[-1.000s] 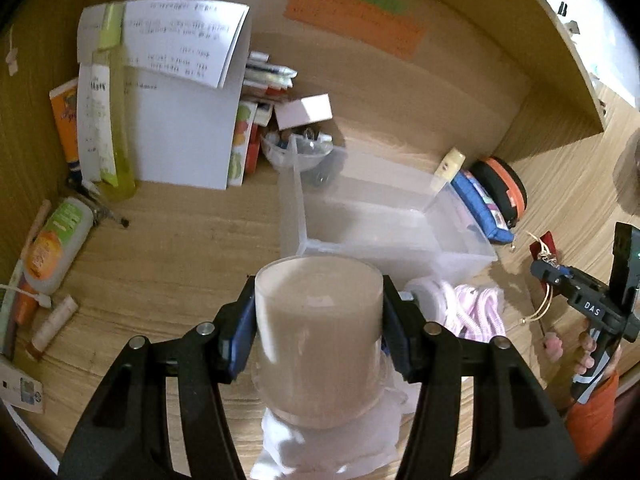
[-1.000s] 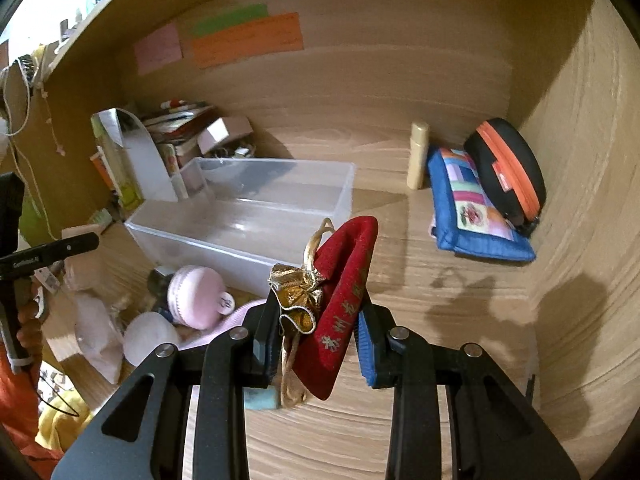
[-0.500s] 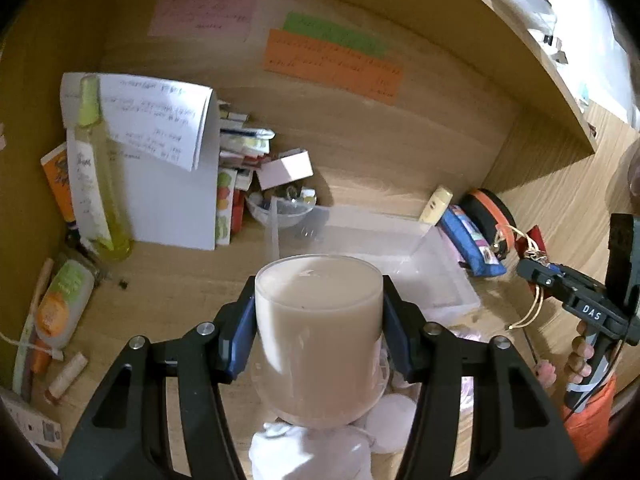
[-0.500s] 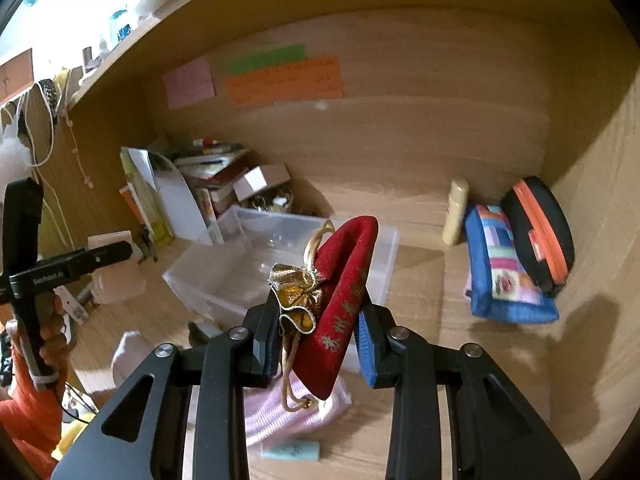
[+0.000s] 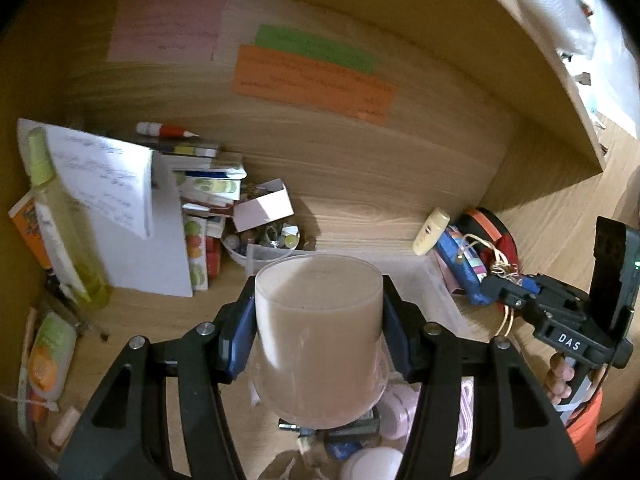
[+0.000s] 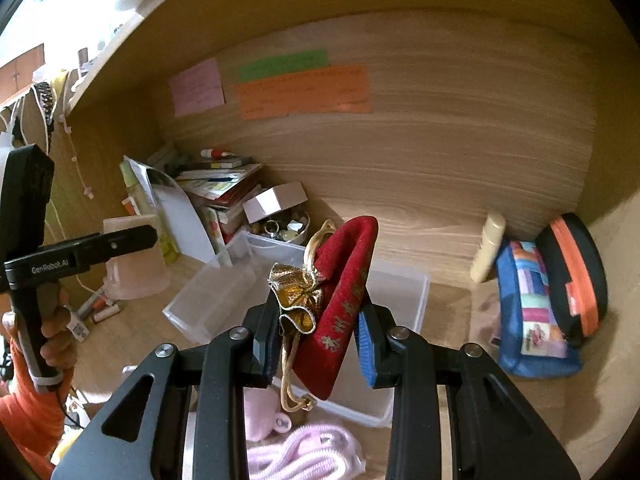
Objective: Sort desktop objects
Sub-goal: 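Lower the red pouch and beige cup into the clear box and open both grippers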
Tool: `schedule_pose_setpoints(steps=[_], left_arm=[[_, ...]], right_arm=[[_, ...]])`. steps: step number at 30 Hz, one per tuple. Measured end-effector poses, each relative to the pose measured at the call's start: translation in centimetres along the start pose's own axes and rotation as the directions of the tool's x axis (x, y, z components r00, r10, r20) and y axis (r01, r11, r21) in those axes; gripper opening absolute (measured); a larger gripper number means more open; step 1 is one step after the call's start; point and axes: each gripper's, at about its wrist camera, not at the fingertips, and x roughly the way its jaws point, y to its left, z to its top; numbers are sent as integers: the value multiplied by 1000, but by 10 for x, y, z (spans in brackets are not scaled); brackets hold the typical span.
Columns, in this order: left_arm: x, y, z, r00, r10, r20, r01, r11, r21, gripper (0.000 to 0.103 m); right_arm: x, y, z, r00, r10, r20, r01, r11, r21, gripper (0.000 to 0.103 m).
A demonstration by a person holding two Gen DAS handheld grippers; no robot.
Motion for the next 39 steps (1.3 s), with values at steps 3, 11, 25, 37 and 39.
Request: schedule_pose_setpoints(steps=[3, 11, 25, 37, 39], left_arm=[[16, -3, 3, 1000, -6, -25, 6, 1000, 8, 56], [62, -3, 3, 996, 19, -83, -17, 1000, 18, 56], [120, -4, -11, 977, 81, -198, -62, 993, 101, 56], [131, -6, -17, 969, 91, -230, -63, 990, 128, 56], [132, -9, -19, 968, 104, -228, -71, 986, 149, 56]], right_arm=[[14, -1, 3, 1000, 8, -12, -8, 1000, -1, 28], [55, -4, -3, 998, -3, -64, 2, 1000, -5, 28], [90, -6, -28, 988, -24, -150, 18, 999, -41, 29], [108, -1, -37, 976, -42, -213, 26, 997, -78, 29], [110, 2, -40, 973, -45, -227, 25, 996, -89, 29]])
